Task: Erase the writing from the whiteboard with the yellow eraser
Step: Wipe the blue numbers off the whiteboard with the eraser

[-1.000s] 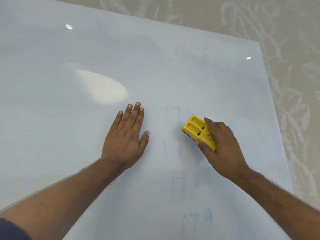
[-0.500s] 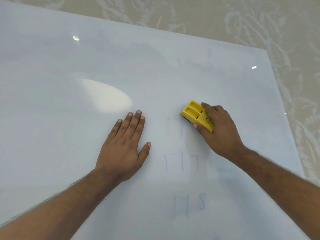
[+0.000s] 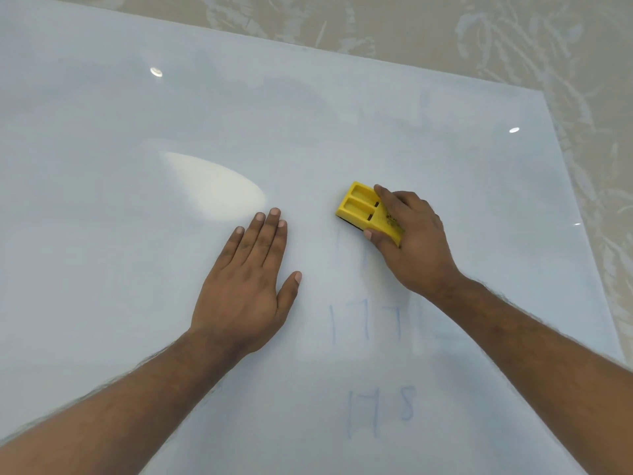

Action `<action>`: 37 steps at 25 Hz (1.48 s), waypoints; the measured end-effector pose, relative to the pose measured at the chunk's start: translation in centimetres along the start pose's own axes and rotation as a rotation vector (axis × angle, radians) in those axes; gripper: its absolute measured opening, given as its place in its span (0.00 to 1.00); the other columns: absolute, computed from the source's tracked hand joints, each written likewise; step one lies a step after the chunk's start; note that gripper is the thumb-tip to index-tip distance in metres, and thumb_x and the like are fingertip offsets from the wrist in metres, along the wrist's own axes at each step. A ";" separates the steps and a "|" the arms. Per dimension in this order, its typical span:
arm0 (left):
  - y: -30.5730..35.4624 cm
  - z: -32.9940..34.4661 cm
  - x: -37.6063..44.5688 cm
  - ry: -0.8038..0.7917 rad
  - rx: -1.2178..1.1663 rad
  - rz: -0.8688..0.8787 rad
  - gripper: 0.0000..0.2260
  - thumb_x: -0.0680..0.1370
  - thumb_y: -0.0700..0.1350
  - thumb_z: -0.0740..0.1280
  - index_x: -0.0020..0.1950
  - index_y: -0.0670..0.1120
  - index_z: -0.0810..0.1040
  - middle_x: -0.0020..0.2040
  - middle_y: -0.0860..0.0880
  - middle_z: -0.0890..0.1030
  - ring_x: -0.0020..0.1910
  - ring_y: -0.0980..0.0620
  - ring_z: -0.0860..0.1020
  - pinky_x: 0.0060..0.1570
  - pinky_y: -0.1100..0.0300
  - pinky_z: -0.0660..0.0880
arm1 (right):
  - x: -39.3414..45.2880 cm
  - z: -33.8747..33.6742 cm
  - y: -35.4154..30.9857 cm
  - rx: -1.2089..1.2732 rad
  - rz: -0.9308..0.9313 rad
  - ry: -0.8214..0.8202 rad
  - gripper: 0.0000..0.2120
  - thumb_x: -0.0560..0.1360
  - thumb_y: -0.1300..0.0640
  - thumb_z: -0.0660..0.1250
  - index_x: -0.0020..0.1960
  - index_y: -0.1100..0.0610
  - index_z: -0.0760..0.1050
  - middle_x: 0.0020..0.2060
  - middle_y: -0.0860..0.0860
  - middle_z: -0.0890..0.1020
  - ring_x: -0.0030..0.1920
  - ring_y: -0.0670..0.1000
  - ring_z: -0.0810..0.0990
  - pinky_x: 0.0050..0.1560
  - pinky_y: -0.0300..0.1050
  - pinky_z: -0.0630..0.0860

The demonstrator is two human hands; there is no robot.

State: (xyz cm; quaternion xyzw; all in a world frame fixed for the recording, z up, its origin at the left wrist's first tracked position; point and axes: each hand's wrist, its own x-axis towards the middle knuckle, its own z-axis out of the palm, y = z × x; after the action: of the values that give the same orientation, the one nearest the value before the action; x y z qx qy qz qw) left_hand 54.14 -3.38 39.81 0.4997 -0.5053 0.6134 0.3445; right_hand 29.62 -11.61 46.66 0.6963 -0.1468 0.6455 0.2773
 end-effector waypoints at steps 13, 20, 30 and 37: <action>0.1 -0.2 -0.6 0.002 0.038 0.015 0.30 0.84 0.55 0.50 0.81 0.39 0.56 0.83 0.43 0.55 0.82 0.47 0.54 0.79 0.50 0.52 | -2.6 -1.7 2.6 0.043 -0.047 -0.052 0.29 0.74 0.47 0.66 0.73 0.52 0.68 0.59 0.49 0.75 0.55 0.51 0.72 0.59 0.54 0.71; 0.5 -0.2 -1.0 -0.003 0.024 0.007 0.29 0.84 0.55 0.50 0.81 0.40 0.56 0.83 0.44 0.56 0.82 0.48 0.55 0.79 0.51 0.51 | -3.8 0.1 -0.4 0.027 -0.167 -0.071 0.28 0.75 0.45 0.62 0.72 0.54 0.69 0.58 0.52 0.76 0.56 0.53 0.73 0.57 0.44 0.64; 1.0 -0.2 -2.7 -0.039 0.026 -0.028 0.29 0.84 0.55 0.49 0.82 0.41 0.53 0.83 0.46 0.53 0.82 0.49 0.52 0.79 0.49 0.52 | -6.9 -3.5 3.5 -0.058 -0.155 -0.147 0.28 0.76 0.45 0.61 0.73 0.53 0.67 0.58 0.50 0.76 0.56 0.53 0.74 0.57 0.44 0.66; 1.4 -0.1 -3.7 -0.031 0.005 -0.035 0.30 0.84 0.55 0.49 0.82 0.40 0.55 0.83 0.44 0.55 0.82 0.47 0.54 0.79 0.46 0.55 | -9.0 0.1 -1.9 0.021 -0.151 -0.106 0.27 0.76 0.48 0.63 0.73 0.56 0.67 0.59 0.54 0.76 0.58 0.55 0.75 0.60 0.49 0.68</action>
State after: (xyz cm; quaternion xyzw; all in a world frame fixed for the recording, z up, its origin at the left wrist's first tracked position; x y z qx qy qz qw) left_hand 53.79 -3.30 35.91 0.5188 -0.4999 0.6009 0.3462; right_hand 29.65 -11.50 37.44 0.7415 -0.1016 0.5864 0.3098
